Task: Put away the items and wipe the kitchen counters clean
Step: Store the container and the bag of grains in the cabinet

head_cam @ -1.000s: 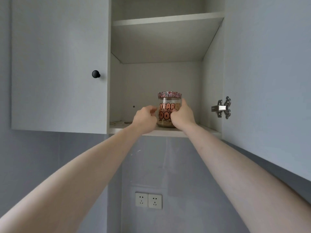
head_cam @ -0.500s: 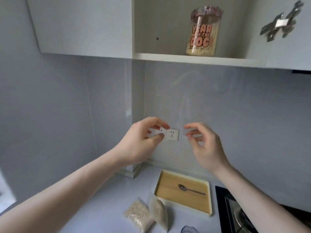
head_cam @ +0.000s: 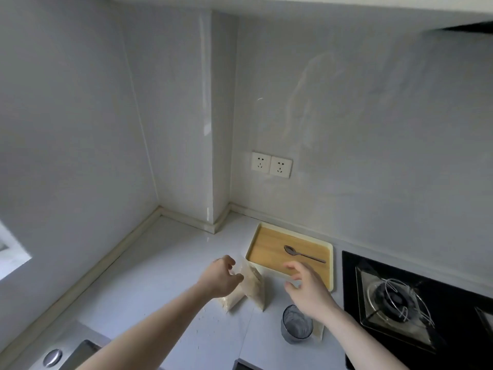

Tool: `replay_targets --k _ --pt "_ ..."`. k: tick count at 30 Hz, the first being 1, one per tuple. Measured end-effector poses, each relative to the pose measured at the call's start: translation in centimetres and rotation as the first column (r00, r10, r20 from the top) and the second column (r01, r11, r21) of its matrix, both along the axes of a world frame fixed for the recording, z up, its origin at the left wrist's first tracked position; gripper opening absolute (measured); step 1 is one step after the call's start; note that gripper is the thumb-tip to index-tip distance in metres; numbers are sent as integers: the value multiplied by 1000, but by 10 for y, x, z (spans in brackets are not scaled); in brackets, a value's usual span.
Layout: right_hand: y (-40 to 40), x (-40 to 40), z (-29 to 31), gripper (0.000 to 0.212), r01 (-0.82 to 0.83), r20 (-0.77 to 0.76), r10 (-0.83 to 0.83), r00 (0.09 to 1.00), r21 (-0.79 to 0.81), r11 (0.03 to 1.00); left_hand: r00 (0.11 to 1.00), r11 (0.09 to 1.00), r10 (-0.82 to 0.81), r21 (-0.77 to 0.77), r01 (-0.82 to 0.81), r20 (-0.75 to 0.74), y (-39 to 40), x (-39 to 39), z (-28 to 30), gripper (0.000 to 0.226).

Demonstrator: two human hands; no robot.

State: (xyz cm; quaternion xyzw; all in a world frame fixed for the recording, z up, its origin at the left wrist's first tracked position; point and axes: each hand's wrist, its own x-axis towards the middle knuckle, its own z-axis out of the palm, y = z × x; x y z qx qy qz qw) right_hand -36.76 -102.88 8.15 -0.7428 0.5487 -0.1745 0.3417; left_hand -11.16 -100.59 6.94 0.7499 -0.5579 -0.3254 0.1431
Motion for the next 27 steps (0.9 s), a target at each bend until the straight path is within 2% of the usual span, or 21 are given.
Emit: replay_targets --k 3,5,9,13,15,21,24,27 --pt "-2 3 -18 34 -5 -21 6 1000 57 998 998 993 68 102 -67 2 -11 -6 -33 72" --pt "-5 4 -28 33 -7 -33 9 999 82 997 995 984 94 149 -96 19 -22 -10 -47 73" --pt "-9 7 -40 35 -2 -32 5 999 104 995 989 975 69 203 -95 129 -43 -16 -63 55" --pt "-14 6 -44 35 5 -27 -2 1000 106 994 972 977 117 153 -150 202 -50 -23 -65 25" --pt "-16 4 -43 35 9 -26 -6 1000 103 995 967 983 113 119 -142 227 -51 -27 -62 19" --pt "-20 -4 -27 36 11 -29 -9 1000 52 999 965 996 -66 -36 78 255 -43 -42 -37 21" --pt "-21 -6 -10 39 16 -40 -15 999 18 1000 936 972 -175 -100 214 304 -35 -41 -9 24" --pt "-15 -5 14 52 -34 -67 32 997 -25 999 885 928 -260 -152 339 386 -21 -34 30 14"
